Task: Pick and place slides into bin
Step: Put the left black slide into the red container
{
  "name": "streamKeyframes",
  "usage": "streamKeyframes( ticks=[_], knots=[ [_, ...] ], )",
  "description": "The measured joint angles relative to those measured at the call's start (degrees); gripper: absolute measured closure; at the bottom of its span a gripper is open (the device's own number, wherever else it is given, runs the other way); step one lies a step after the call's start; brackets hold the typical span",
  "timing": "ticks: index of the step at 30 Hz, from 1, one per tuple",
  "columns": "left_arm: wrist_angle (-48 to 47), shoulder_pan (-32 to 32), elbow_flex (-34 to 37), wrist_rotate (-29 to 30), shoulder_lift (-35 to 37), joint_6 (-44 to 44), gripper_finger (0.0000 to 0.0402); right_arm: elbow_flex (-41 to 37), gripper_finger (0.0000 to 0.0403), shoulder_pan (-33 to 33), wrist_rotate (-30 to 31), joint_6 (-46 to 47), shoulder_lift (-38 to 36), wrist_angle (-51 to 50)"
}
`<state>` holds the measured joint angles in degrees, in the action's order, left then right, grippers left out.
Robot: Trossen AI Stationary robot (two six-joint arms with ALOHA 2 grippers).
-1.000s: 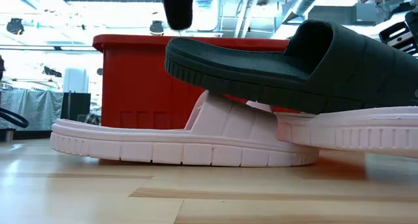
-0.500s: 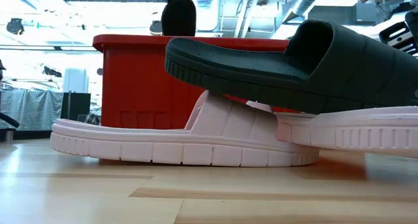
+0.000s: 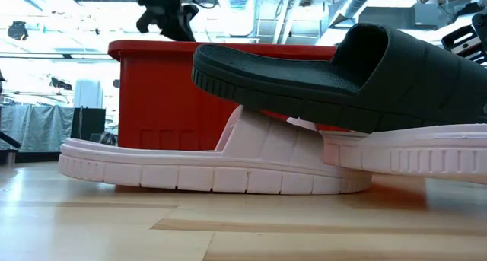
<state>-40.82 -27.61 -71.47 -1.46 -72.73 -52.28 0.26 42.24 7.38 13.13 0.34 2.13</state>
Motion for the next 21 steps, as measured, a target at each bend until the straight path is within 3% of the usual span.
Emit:
streamKeyframes(
  ticks=[8, 21],
  knots=[
    [2.98, -2.44, 4.44, 3.63, -0.02, -4.53, 0.0401, 0.01, 0.023, 0.0, 0.0, -0.02, 0.0, 0.0],
    [2.56, -3.15, 4.73, 4.91, -0.48, -6.55, 0.0401, 0.02, 0.0231, 0.0, 0.0, 0.0, 0.02, 0.0]
  ],
)
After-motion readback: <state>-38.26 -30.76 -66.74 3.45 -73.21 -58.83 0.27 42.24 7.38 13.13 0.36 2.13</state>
